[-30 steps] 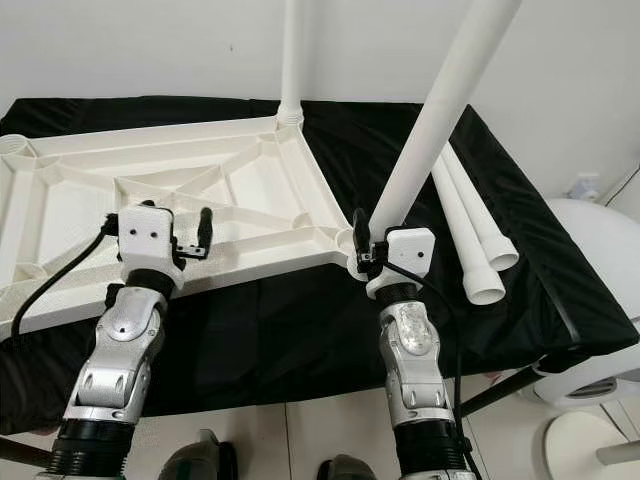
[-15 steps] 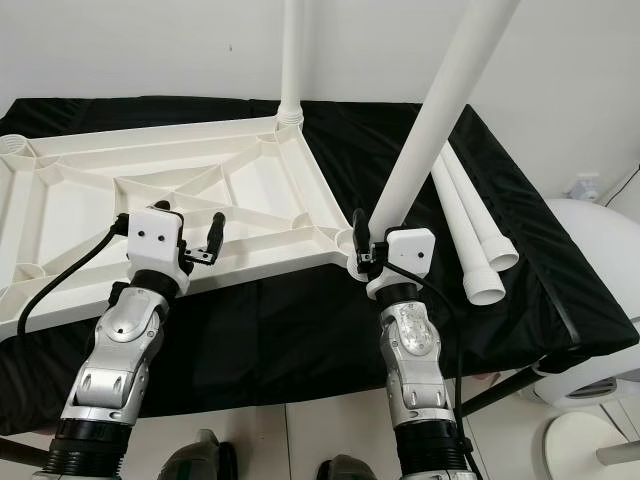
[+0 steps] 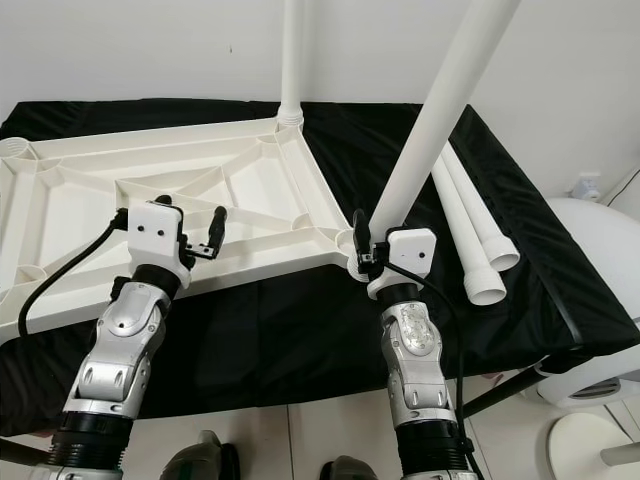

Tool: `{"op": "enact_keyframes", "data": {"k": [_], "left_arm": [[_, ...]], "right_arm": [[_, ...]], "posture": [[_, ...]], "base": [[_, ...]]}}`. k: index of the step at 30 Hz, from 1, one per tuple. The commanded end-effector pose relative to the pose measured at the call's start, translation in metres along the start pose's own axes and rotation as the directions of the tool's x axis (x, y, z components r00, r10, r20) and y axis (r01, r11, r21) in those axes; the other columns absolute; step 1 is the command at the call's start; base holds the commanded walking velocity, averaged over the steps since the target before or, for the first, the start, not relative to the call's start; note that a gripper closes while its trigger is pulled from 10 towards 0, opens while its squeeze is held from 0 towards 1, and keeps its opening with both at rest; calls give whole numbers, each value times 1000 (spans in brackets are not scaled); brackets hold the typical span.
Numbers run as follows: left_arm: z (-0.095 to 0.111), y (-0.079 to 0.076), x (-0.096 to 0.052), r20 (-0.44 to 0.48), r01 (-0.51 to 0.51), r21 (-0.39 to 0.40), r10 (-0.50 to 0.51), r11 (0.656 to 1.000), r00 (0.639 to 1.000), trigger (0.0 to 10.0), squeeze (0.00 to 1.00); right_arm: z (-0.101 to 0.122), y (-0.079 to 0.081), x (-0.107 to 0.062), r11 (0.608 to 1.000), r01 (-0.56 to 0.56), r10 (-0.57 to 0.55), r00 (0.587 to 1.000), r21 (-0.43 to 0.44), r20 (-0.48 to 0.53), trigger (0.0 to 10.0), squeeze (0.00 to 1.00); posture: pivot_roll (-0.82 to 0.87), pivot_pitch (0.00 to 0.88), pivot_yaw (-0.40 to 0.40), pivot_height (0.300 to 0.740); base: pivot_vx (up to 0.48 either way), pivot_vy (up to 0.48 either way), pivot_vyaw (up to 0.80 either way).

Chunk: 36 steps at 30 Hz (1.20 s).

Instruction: Building children table

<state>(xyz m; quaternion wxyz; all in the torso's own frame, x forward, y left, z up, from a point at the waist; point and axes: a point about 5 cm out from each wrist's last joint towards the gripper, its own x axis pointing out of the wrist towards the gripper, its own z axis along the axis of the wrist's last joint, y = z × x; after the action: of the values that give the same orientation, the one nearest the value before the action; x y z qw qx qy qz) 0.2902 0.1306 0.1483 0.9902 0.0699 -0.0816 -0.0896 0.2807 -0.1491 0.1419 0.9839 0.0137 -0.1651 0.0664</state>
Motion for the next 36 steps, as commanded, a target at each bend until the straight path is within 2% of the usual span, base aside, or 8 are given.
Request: {"op": "enact_keyframes", "data": {"k": [1,12,36], "left_arm": [[-1,-3,1,-1,25,3,-25,1000,1000,10000,0],[-1,-3,-3,-2,9,0,-9,1000,1000,10000,0],[1,0,-1,5,12,8,-12,1000,1000,10000,0]], "right_arm": [[-5,-4,-5,1000,14,-14,999,-3,-29,10000,0],[-6,-6,-7,1000,16,-16,999,-2,-40,10000,0],[-2,-6,-1,1000,23,-22,999,5,-25,10000,0]], "posture": [[-8,0,-2,740],[7,8,-27,740],[10,18,-26,740]], "base": [[0,0,0],[0,0,0],[0,0,0]]}}
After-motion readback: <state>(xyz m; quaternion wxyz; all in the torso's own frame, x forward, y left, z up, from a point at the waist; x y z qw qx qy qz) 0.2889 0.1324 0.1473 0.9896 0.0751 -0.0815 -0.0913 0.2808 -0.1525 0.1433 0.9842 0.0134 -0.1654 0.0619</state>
